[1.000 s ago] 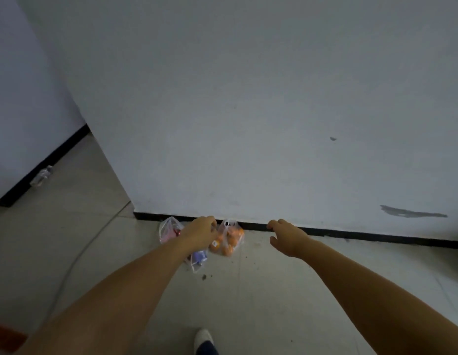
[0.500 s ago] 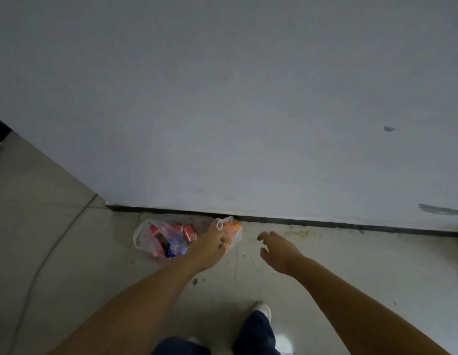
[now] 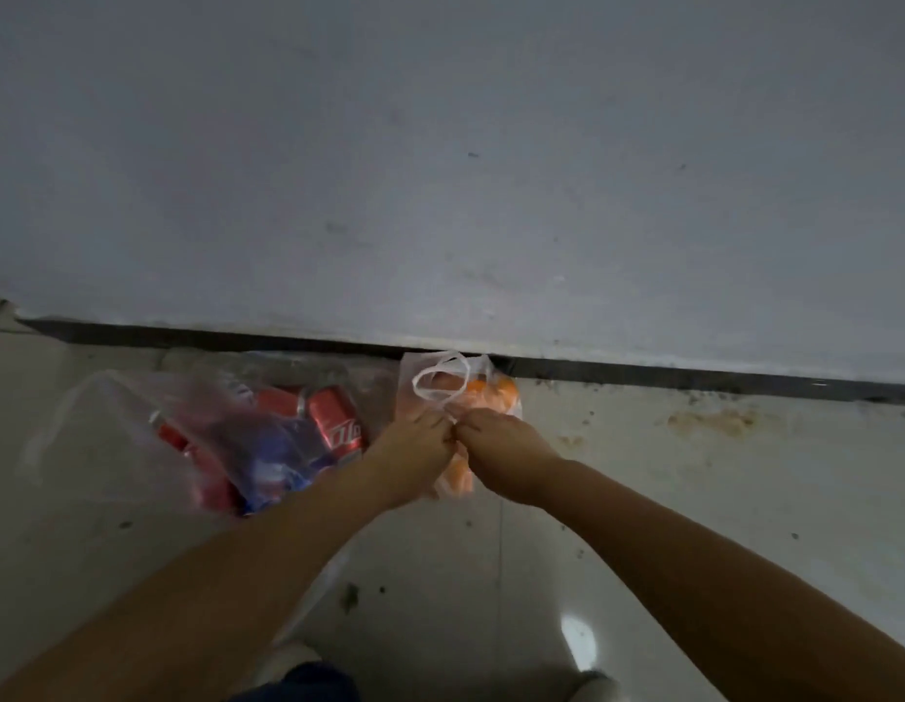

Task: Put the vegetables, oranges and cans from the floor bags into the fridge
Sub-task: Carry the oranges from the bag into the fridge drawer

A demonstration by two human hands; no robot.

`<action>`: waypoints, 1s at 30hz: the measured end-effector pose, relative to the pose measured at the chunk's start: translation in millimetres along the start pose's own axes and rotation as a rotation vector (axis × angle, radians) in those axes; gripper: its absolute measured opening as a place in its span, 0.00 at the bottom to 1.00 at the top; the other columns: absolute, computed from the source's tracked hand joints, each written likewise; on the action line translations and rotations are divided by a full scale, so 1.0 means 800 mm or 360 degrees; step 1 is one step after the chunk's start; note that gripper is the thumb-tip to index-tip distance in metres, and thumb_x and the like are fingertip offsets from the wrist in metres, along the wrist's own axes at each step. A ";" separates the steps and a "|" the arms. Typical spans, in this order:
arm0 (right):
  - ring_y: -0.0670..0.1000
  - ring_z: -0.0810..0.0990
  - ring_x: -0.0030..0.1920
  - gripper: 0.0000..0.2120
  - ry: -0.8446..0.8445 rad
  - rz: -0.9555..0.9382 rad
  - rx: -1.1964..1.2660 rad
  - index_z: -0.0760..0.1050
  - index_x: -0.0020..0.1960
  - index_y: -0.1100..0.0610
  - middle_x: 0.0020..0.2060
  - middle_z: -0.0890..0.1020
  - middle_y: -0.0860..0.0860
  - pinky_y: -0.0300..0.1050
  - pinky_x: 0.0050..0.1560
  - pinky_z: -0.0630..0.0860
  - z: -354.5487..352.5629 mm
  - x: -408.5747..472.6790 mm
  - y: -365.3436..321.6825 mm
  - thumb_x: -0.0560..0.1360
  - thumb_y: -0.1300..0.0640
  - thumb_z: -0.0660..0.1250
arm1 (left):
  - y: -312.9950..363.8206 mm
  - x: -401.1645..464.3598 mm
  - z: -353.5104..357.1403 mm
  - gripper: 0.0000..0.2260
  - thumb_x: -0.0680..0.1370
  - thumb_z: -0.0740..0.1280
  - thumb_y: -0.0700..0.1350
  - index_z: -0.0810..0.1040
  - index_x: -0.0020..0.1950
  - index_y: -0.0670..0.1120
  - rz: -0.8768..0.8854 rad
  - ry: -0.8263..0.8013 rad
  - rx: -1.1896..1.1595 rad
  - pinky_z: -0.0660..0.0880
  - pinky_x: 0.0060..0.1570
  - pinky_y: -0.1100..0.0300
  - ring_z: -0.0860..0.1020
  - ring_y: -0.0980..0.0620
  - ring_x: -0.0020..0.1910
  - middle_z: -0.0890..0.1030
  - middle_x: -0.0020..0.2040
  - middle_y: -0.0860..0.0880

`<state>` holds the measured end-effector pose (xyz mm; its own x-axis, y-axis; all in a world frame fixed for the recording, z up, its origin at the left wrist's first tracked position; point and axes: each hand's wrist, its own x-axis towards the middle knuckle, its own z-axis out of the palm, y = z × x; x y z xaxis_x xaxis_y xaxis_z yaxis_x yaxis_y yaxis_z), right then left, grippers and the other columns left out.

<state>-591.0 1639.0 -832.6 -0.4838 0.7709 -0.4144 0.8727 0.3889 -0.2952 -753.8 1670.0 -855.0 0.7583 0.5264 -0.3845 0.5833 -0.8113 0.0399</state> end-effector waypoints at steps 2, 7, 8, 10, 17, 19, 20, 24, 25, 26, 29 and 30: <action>0.54 0.73 0.67 0.19 0.0122 -0.0350 -0.0431 0.79 0.58 0.55 0.60 0.80 0.52 0.60 0.68 0.68 0.038 0.041 0.035 0.67 0.59 0.72 | -0.026 0.023 0.026 0.08 0.68 0.65 0.47 0.84 0.36 0.51 0.0171 -0.0005 0.0313 0.75 0.60 0.44 0.82 0.48 0.49 0.84 0.39 0.51; 0.55 0.72 0.68 0.22 0.0052 -0.0394 -0.1138 0.76 0.62 0.48 0.66 0.76 0.50 0.61 0.56 0.73 0.065 0.094 0.071 0.68 0.53 0.70 | -0.069 0.065 0.102 0.23 0.74 0.62 0.64 0.77 0.61 0.52 0.0362 0.0093 0.0401 0.79 0.49 0.60 0.79 0.60 0.40 0.81 0.52 0.50; 0.57 0.69 0.69 0.21 0.0012 -0.0387 -0.1102 0.74 0.64 0.48 0.69 0.72 0.51 0.62 0.59 0.70 0.061 0.095 0.070 0.72 0.54 0.66 | -0.065 0.066 0.097 0.24 0.74 0.65 0.60 0.73 0.66 0.50 0.0353 0.0043 0.0235 0.77 0.46 0.64 0.78 0.59 0.40 0.79 0.58 0.47; 0.59 0.66 0.70 0.19 -0.0038 -0.0303 -0.0921 0.70 0.67 0.49 0.71 0.69 0.53 0.65 0.66 0.61 0.052 0.089 0.066 0.76 0.54 0.61 | -0.054 0.063 0.082 0.18 0.77 0.59 0.54 0.75 0.61 0.44 0.0219 -0.0122 -0.0112 0.72 0.51 0.65 0.78 0.52 0.48 0.78 0.58 0.43; 0.53 0.77 0.48 0.09 -0.0379 -0.0082 -0.0708 0.74 0.57 0.54 0.51 0.80 0.53 0.46 0.56 0.68 0.069 0.041 0.129 0.80 0.55 0.57 | -0.074 0.080 0.108 0.12 0.77 0.57 0.38 0.80 0.42 0.43 0.0172 -0.0499 0.0025 0.73 0.60 0.42 0.80 0.42 0.44 0.82 0.39 0.44; 0.54 0.79 0.44 0.07 -0.0474 -0.0109 -0.0877 0.74 0.53 0.57 0.47 0.81 0.54 0.46 0.52 0.70 0.080 0.026 0.146 0.80 0.60 0.57 | -0.087 0.083 0.107 0.08 0.72 0.67 0.43 0.80 0.33 0.48 0.0255 -0.0331 0.0240 0.72 0.60 0.38 0.81 0.47 0.39 0.80 0.29 0.50; 0.56 0.80 0.43 0.06 -0.0484 -0.0089 -0.0887 0.73 0.52 0.58 0.45 0.82 0.55 0.46 0.50 0.71 0.083 0.020 0.150 0.80 0.62 0.58 | -0.091 0.080 0.097 0.07 0.68 0.71 0.42 0.79 0.30 0.49 0.0279 -0.0289 0.0303 0.73 0.59 0.38 0.81 0.50 0.33 0.79 0.25 0.51; 0.56 0.76 0.36 0.08 -0.0455 0.0170 -0.0795 0.74 0.52 0.58 0.32 0.73 0.51 0.44 0.39 0.73 0.077 0.012 0.152 0.79 0.63 0.56 | -0.096 0.081 0.074 0.11 0.58 0.77 0.42 0.76 0.30 0.50 0.0182 -0.0002 0.0403 0.77 0.43 0.53 0.75 0.52 0.21 0.76 0.22 0.50; 0.53 0.74 0.34 0.08 -0.0455 0.0257 -0.0765 0.74 0.51 0.58 0.30 0.69 0.49 0.43 0.37 0.73 0.078 0.011 0.152 0.80 0.62 0.55 | -0.094 0.081 0.068 0.12 0.57 0.77 0.41 0.75 0.30 0.49 0.0219 0.0103 0.0414 0.76 0.40 0.55 0.73 0.51 0.19 0.74 0.21 0.50; 0.50 0.72 0.32 0.10 -0.0459 0.0354 -0.0705 0.74 0.52 0.57 0.30 0.68 0.48 0.42 0.36 0.72 0.082 0.012 0.155 0.81 0.58 0.54 | -0.093 0.084 0.069 0.12 0.57 0.77 0.39 0.75 0.31 0.48 0.0253 0.0196 0.0468 0.74 0.39 0.56 0.72 0.50 0.19 0.74 0.21 0.50; 0.46 0.74 0.39 0.14 -0.0635 0.0596 -0.0338 0.72 0.58 0.54 0.39 0.74 0.48 0.36 0.40 0.71 0.096 0.012 0.168 0.81 0.48 0.55 | -0.090 0.089 0.075 0.10 0.64 0.73 0.37 0.73 0.34 0.47 0.0368 0.0381 0.0608 0.71 0.41 0.55 0.73 0.49 0.23 0.74 0.24 0.49; 0.47 0.76 0.44 0.15 -0.0718 0.0599 -0.0231 0.70 0.62 0.53 0.46 0.76 0.49 0.37 0.46 0.72 0.101 0.011 0.171 0.80 0.46 0.56 | -0.088 0.088 0.076 0.10 0.66 0.72 0.36 0.73 0.34 0.47 0.0429 0.0437 0.0649 0.70 0.42 0.54 0.74 0.49 0.25 0.75 0.25 0.48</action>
<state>-481.0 1658.2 -945.9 -0.0929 0.5913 -0.8011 0.9741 0.2204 0.0497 -758.9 1748.9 -941.2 0.9448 0.2895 -0.1535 0.2400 -0.9304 -0.2772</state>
